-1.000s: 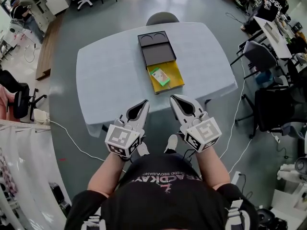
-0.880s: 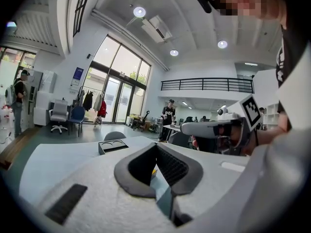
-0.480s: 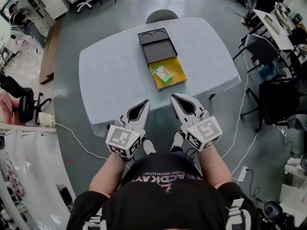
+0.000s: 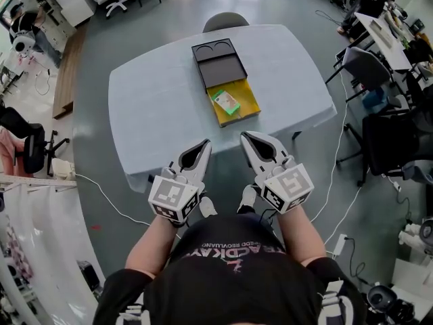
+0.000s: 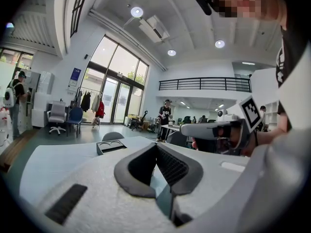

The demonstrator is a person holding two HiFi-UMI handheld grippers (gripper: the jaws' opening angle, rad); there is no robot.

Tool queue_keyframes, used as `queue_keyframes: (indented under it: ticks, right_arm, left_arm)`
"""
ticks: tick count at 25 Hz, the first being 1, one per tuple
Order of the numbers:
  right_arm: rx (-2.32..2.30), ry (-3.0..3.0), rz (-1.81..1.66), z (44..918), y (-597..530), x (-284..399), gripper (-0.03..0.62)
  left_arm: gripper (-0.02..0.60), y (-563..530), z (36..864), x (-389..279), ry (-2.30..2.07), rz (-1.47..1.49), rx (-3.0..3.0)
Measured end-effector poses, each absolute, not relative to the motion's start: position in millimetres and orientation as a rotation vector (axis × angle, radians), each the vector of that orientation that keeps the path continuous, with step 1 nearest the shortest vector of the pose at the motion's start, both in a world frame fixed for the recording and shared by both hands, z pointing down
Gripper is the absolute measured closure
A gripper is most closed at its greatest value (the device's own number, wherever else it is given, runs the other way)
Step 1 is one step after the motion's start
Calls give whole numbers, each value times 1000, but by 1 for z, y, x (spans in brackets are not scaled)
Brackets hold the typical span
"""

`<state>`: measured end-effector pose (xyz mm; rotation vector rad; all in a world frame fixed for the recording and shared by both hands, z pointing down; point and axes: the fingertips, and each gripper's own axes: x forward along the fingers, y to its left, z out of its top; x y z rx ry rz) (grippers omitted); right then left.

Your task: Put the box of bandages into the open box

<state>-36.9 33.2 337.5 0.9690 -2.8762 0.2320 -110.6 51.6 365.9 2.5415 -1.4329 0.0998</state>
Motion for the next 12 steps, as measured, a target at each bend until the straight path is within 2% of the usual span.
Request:
queue_keyframes:
  ticks: [12]
  right_arm:
    - [984, -2873, 241, 339, 28, -34, 585]
  left_arm:
    - [566, 46, 367, -108, -1431, 99, 2540]
